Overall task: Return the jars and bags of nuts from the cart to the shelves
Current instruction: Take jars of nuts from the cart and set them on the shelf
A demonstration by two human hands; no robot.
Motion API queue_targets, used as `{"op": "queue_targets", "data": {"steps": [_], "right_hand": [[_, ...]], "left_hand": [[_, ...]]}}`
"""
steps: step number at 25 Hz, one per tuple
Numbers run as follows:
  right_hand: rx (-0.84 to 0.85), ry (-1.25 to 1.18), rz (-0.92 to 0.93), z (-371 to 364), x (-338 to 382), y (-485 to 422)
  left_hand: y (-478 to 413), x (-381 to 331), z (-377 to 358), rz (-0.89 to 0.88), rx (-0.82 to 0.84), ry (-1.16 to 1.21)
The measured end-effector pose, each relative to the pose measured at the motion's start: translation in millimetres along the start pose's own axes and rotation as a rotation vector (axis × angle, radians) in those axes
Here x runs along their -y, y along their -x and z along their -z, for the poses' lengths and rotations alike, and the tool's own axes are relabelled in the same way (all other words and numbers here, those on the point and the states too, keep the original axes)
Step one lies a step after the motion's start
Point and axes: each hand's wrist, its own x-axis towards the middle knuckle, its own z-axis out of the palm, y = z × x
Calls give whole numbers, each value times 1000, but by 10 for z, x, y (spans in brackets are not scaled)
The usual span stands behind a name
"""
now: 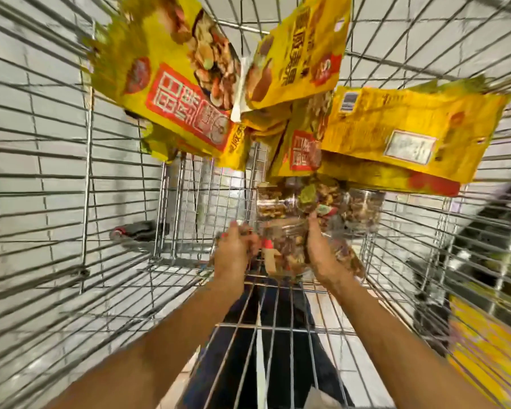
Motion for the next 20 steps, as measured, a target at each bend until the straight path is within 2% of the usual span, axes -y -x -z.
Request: {"op": "queue_targets", "data": {"steps": [2,4,7,10,12,13,17,20], "right_hand": [[21,-72,-5,-56,43,-34],[31,-154,-2,-109,56,-45],[36,-220,-7,-126,79,-178],[68,-162,-22,-92,61,-376],[88,-145,-15,-36,40,-477],[97,-150,-14,-9,51,-473],[133,-172,68,16,239,-224],[139,-155,168,14,512,164]], "left_hand": [[-191,10,161,110,-70,200],[-347,139,295,213,-6,345],[-568,395,321,280,19,372],[-852,526,126,216,-71,329],[-1028,419,-13,120,-192,310],[-1091,318,-43,61,-197,264],[-1023,-75,113,-78,51,53],[-582,-374,364,-55,200,85]]}}
